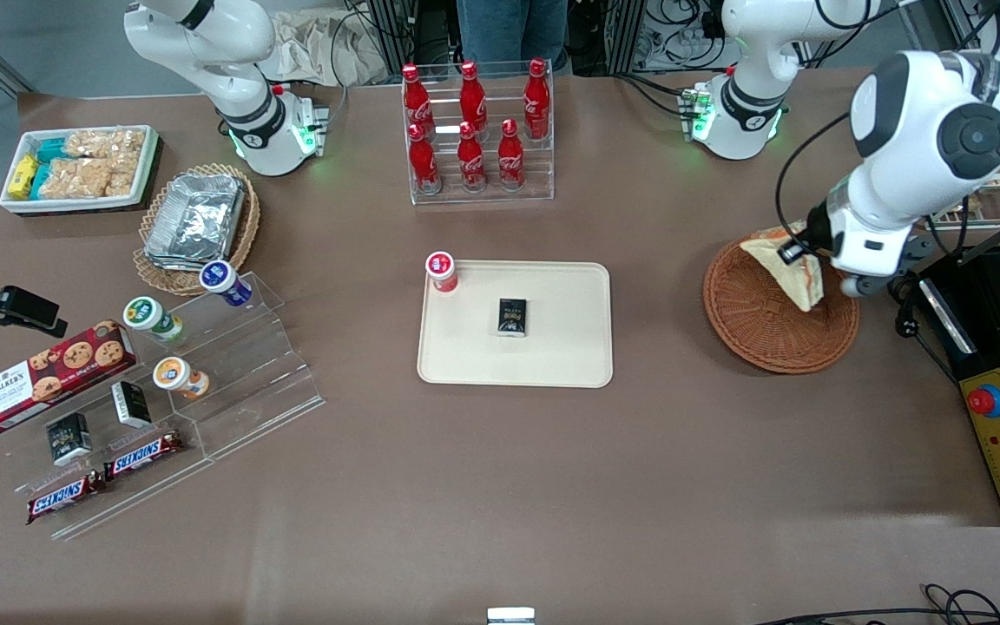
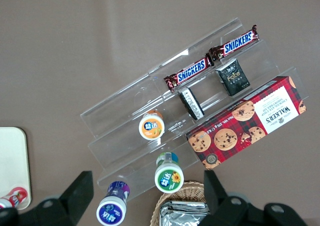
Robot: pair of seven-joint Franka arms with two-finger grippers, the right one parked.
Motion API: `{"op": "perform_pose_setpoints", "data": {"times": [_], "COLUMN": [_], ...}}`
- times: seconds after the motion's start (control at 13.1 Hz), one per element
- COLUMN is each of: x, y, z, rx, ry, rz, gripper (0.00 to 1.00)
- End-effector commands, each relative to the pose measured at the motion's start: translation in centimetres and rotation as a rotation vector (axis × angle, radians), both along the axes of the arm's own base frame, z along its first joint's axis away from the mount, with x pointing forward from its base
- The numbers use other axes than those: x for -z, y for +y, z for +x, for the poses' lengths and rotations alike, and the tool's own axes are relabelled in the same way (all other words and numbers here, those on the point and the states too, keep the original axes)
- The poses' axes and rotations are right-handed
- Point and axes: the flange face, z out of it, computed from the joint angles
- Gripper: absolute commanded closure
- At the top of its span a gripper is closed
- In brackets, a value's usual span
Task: Place sandwich from basket to tray
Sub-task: 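Lift the sandwich and carry it with the left gripper over the tray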
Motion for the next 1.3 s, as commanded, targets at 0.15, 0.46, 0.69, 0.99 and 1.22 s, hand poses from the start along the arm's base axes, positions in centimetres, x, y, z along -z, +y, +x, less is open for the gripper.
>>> {"op": "perform_pose_setpoints", "data": {"times": [0.15, 0.46, 0.69, 0.99, 1.22], "x": [-4.2, -1.4, 4.7, 12.0, 16.8], "y": [-9.5, -17.7, -22.6, -24.8, -26.7], "z": [-1.0, -2.7, -3.2, -2.4, -3.2], "rx": [0.397, 0.548, 0.635, 0.66, 0.577], "ry": [-0.005, -0.014, 0.003, 0.015, 0.019], "rz": [-0.052, -0.082, -0.082, -0.081, -0.024], "gripper": [1.0, 1.0, 1.0, 1.0, 1.0]}}
